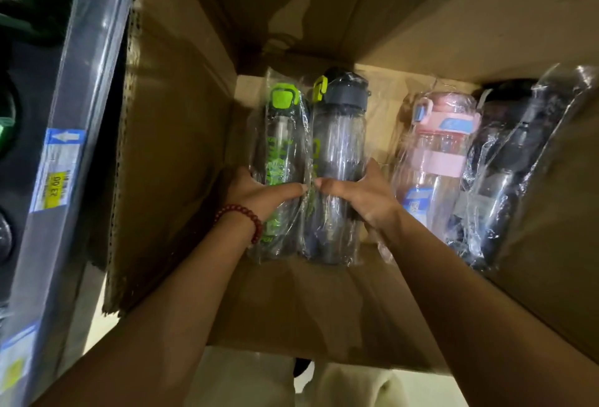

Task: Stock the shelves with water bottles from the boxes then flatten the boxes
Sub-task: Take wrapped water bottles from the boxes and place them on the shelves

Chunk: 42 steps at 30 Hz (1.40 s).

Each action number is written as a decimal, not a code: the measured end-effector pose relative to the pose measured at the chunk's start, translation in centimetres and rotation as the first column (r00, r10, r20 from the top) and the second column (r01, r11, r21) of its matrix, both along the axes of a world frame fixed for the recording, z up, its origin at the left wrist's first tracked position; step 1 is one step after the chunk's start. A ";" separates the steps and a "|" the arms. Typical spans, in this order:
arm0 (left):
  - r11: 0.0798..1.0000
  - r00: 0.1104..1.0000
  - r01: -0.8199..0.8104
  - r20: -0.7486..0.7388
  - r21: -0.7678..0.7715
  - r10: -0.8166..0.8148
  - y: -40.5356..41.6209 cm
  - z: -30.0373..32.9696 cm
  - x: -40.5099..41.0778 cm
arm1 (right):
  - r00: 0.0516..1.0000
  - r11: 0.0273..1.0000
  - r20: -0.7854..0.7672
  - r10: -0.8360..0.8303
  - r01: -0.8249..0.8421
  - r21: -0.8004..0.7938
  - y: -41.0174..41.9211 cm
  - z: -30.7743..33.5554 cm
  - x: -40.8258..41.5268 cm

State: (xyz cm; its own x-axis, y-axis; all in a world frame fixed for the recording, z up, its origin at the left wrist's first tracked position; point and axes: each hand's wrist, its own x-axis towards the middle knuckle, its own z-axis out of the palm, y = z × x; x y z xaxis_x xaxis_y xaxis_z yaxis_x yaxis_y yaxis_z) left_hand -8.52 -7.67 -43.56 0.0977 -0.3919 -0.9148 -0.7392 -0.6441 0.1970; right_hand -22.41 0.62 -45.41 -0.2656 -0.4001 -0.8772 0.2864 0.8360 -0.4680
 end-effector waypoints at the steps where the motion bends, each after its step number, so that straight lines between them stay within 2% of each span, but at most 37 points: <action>1: 1.000 1.000 -0.018 -0.020 -0.011 0.018 0.2 0.3 0.0 | 1.000 1.000 -0.010 -0.004 0.004 -0.006 0.1 0.3 -0.2; 6: 0.996 0.995 -0.033 -0.099 -0.088 0.025 0.7 4.5 0.3 | 0.994 0.996 -0.066 -0.089 0.088 -0.016 1.1 4.3 0.3; 12: 0.982 0.984 -0.090 -0.168 -0.165 0.062 0.2 13.4 0.5 | 0.983 0.978 0.001 -0.182 0.181 -0.101 2.1 13.8 -1.1; 17: 0.948 0.948 -0.182 -0.301 -0.261 0.099 -1.4 22.6 -1.0 | 0.992 0.979 -0.047 -0.121 0.111 -0.169 1.2 22.7 -1.9; 24: 0.891 0.950 -0.208 -0.301 -0.403 0.086 -4.6 36.3 -2.4 | 0.980 0.955 -0.180 -0.081 0.025 -0.296 -2.5 36.6 -3.4; 30: 0.818 0.912 -0.310 -0.393 -0.485 0.113 -6.6 47.7 -1.4 | 0.971 0.921 -0.229 -0.068 -0.027 -0.388 -5.2 47.2 -2.4; 39: 0.711 0.861 -0.411 -0.500 -0.570 0.097 -7.3 59.5 2.8 | 0.940 0.860 -0.341 -0.012 -0.164 -0.483 -7.5 58.6 0.8; 42: 0.664 0.833 -0.480 -0.535 -0.573 0.139 -7.4 62.0 4.4 | 0.925 0.836 -0.379 0.040 -0.239 -0.495 -7.8 61.5 1.6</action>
State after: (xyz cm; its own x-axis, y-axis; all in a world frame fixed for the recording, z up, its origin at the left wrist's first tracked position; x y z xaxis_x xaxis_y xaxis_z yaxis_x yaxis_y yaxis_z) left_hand -4.10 -15.03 18.49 0.0173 -0.9186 -0.3949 -0.2526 -0.3862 0.8872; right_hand -20.77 -7.20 16.07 -0.4104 -0.8256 -0.3874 -0.0737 0.4534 -0.8882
